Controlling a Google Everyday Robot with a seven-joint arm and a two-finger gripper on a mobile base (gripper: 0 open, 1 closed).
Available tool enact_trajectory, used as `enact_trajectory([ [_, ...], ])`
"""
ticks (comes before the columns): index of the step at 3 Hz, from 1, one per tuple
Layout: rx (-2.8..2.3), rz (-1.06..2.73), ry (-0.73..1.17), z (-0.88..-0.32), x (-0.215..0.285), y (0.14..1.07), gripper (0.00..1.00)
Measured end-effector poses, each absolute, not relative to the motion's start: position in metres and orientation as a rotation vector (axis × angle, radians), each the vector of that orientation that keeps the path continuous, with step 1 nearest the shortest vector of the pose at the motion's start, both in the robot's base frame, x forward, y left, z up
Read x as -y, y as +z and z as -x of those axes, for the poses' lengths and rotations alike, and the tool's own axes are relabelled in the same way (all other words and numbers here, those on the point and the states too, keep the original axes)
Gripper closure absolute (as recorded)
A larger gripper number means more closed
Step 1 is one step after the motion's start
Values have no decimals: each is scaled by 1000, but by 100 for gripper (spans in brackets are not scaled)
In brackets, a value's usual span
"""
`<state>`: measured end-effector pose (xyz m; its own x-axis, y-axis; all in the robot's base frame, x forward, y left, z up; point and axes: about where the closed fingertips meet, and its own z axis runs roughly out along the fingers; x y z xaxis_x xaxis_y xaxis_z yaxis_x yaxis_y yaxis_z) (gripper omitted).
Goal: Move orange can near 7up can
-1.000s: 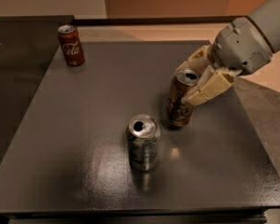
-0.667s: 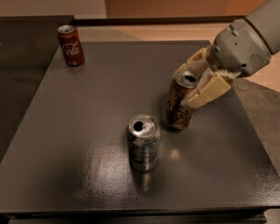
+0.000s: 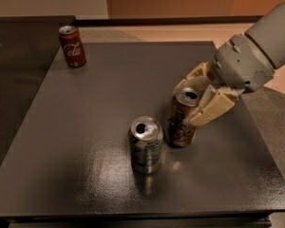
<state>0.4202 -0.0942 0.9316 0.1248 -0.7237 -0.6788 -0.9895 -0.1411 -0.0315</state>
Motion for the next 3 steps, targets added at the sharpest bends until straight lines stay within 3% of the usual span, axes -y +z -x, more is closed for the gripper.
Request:
enact_trajectory([
  [1, -1635, 1952, 721, -409, 91, 924, 83],
  [3, -1633, 1966, 715, -399, 87, 910, 36],
])
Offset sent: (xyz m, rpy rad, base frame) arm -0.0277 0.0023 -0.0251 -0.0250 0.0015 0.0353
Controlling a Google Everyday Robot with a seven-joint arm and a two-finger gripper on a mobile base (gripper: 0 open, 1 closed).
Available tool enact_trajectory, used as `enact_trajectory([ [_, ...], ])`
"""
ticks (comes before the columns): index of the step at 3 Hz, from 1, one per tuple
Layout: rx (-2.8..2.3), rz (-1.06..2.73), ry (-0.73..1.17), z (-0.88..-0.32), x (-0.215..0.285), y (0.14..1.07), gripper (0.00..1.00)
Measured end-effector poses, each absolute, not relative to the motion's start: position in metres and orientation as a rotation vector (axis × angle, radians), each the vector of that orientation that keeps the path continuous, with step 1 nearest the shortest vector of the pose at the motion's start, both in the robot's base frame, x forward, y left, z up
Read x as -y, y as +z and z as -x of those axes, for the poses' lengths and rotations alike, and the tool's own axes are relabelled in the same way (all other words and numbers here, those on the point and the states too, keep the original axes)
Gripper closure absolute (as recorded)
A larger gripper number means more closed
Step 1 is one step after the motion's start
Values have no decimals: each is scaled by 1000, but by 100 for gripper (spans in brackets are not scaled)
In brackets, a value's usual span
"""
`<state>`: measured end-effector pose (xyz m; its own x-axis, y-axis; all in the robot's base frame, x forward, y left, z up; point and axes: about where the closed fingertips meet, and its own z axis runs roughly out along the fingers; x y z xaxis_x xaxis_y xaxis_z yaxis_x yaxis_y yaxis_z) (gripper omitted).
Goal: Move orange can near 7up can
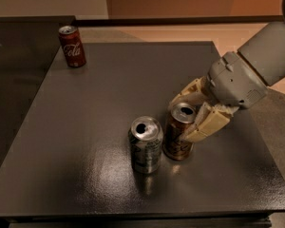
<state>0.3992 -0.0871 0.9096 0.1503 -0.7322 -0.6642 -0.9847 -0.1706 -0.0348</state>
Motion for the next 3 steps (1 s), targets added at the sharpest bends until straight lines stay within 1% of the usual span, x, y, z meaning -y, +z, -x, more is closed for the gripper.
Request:
enact_trajectory([
  [1, -1630, 1967, 710, -400, 85, 910, 13],
  [2, -1628, 1967, 705, -400, 83, 911, 0],
  [3, -1628, 1967, 705, -400, 83, 911, 0],
])
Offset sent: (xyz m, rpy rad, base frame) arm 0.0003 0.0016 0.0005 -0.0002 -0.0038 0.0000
